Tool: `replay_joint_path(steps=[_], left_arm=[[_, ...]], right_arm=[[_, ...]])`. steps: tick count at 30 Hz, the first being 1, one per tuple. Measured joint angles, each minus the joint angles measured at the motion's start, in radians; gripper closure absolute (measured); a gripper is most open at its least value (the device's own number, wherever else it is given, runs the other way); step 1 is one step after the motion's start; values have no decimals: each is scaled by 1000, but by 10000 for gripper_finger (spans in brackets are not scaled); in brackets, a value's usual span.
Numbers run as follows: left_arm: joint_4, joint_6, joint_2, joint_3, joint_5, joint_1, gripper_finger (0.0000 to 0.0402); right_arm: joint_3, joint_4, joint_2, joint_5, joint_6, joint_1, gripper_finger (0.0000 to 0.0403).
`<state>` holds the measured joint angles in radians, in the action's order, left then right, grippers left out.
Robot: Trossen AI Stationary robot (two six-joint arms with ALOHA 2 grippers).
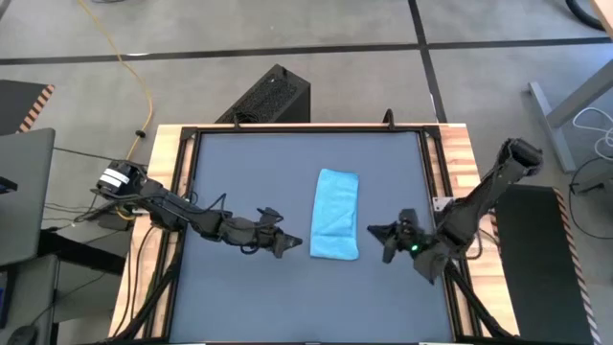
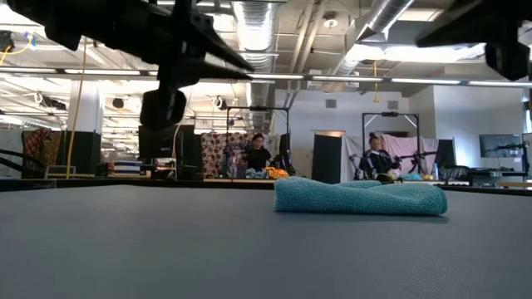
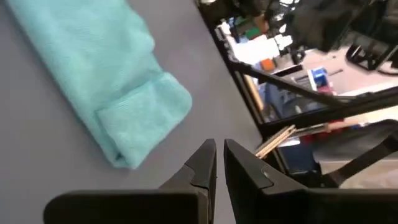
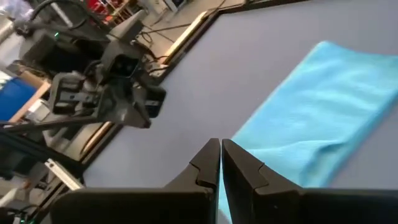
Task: Roll towel
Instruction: Roll the blue microfiber towel
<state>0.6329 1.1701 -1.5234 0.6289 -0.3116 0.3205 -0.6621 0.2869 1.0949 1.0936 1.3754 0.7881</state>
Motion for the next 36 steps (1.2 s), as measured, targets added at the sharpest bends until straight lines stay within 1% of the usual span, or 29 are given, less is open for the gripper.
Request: replay_joint_path(steps=[1,3,4,6,8,11,14,16,18,22,25,29,32,36], left_arm=[[23,-31,0,0,-1,8,381],[92,-163,-1,0,11,31,381],[123,-224,0,0,27,41,381],[136,-277,0,0,48,57,381],[111,-277,0,0,52,64,381],[31,-234,0,0,52,65,381],[-20,-181,0,0,52,65,381],[-23,-145,0,0,52,65,381],[-20,-106,0,0,43,65,381],[-14,-16,0,0,6,65,381],[-14,41,0,0,-31,64,381],[-15,77,0,0,-85,64,381],[-24,104,0,0,-115,64,381],[-86,151,0,0,-127,64,381]], right_arm=[[0,-69,31,-16,-37,-12,360],[0,-221,100,-77,-96,-42,360],[0,-297,136,-129,-119,-59,359],[0,-432,207,-249,-147,-93,354],[-1,-508,274,-360,-142,-124,344],[-1,-528,359,-510,-87,-166,316],[-1,-527,428,-612,-71,-193,273],[-1,-527,467,-691,-74,-206,238],[0,-527,495,-742,-80,-214,201],[0,-552,513,-770,-121,-206,140],[0,-496,475,-763,-136,-197,116],[0,-294,393,-739,-153,-177,108],[0,-138,334,-701,-169,-147,107],[0,-30,298,-643,-191,-111,107]])
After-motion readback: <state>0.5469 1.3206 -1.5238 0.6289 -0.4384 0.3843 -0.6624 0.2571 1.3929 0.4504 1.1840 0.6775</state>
